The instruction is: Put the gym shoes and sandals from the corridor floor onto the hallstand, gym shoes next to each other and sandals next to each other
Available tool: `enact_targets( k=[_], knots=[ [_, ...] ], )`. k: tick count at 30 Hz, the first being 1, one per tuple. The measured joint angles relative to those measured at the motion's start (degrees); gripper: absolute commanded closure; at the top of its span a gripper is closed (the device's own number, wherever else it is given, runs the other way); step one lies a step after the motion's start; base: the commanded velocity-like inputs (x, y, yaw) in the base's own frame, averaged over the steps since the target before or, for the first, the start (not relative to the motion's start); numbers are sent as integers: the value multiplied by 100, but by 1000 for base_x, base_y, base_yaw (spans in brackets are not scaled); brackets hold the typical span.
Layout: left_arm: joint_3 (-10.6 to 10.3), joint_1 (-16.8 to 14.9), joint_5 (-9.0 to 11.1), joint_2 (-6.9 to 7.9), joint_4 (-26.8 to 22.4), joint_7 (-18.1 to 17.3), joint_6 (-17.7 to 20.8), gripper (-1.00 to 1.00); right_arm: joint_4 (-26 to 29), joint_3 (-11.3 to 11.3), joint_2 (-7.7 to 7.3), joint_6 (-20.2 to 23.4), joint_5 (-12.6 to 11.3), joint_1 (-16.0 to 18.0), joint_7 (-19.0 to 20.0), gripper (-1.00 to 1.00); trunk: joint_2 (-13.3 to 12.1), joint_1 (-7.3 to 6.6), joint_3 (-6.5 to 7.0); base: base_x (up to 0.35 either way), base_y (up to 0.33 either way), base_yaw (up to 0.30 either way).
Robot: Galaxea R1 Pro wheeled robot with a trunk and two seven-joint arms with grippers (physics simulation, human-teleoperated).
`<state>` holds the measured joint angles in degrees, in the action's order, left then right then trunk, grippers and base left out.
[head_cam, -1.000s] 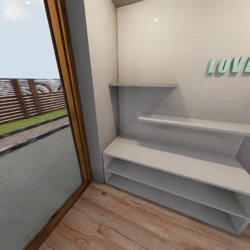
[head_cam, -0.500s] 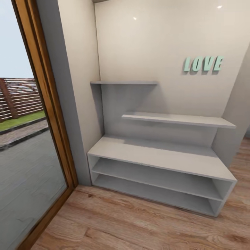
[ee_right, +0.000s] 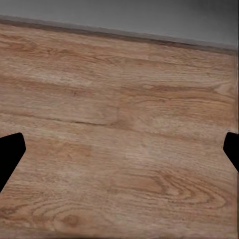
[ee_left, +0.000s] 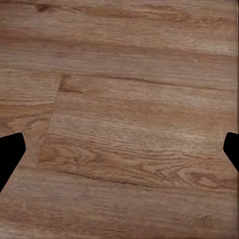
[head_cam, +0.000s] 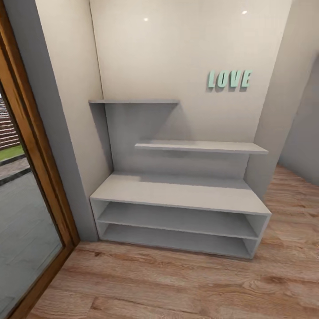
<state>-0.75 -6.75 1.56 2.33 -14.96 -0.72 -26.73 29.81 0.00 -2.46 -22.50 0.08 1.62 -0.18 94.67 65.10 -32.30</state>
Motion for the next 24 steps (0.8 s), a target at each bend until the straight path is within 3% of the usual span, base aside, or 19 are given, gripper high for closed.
enact_targets(
  k=[16, 24],
  knots=[
    [-2, 7, 4, -12, -7, 0, -7, -100, 4, 0, -6, 0, 1, 0, 2, -100, 42, 23, -81, 0, 0, -283],
    [-3, 9, -2, -11, 0, 0, -1, -100, 4, 0, -9, 0, 0, 0, 3, -100, 361, 198, -256, 0, 0, -282]
  ],
)
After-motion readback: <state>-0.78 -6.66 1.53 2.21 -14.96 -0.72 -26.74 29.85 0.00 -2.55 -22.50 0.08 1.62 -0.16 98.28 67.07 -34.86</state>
